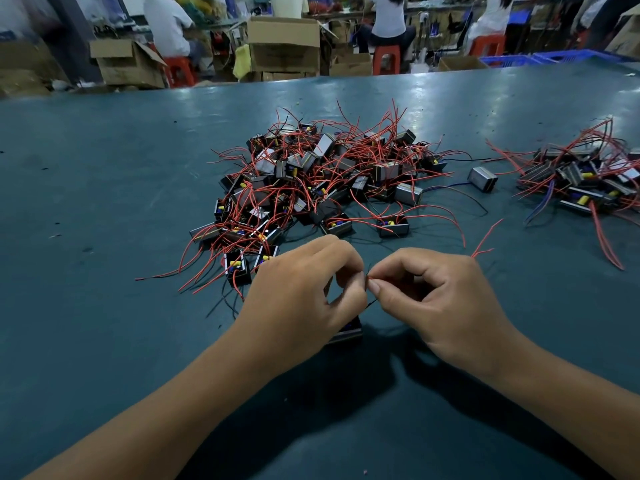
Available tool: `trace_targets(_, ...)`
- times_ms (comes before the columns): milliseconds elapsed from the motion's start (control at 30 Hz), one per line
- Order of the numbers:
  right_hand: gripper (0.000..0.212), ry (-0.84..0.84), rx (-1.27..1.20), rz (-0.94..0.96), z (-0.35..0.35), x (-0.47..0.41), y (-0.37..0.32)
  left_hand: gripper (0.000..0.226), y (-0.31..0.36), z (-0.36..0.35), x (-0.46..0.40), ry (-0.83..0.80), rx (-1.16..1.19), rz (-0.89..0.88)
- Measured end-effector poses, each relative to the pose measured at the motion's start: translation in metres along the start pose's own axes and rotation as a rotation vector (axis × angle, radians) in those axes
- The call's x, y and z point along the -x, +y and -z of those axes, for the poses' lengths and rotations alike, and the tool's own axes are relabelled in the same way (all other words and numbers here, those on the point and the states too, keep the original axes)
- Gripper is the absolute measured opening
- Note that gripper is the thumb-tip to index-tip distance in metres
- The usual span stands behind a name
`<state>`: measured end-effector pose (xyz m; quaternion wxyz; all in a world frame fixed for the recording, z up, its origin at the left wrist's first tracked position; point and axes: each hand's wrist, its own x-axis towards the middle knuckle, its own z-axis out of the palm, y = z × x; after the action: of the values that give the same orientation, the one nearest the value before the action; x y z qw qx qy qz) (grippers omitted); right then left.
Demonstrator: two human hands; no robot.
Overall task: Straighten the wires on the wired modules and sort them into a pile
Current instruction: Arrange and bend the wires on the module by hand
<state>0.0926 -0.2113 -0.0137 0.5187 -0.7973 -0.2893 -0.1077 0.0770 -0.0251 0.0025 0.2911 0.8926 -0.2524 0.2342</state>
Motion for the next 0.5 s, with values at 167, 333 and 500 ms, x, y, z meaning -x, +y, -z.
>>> trace_targets(167, 0.008, 0.000, 0.032, 0.027, 0.000, 0.000, 0.001, 0.021, 0.000, 0.000, 0.001, -0.068, 0.088, 0.083)
trace_targets(333, 0.009, 0.030, 0.010, -0.012, 0.002, -0.001, 0.003, 0.011, -0.009, 0.005, -0.001, -0.059, 0.147, 0.142)
trace_targets(500, 0.005, 0.001, -0.060, -0.056, 0.001, 0.000, 0.007, 0.016, -0.013, 0.009, -0.003, -0.092, 0.048, -0.055)
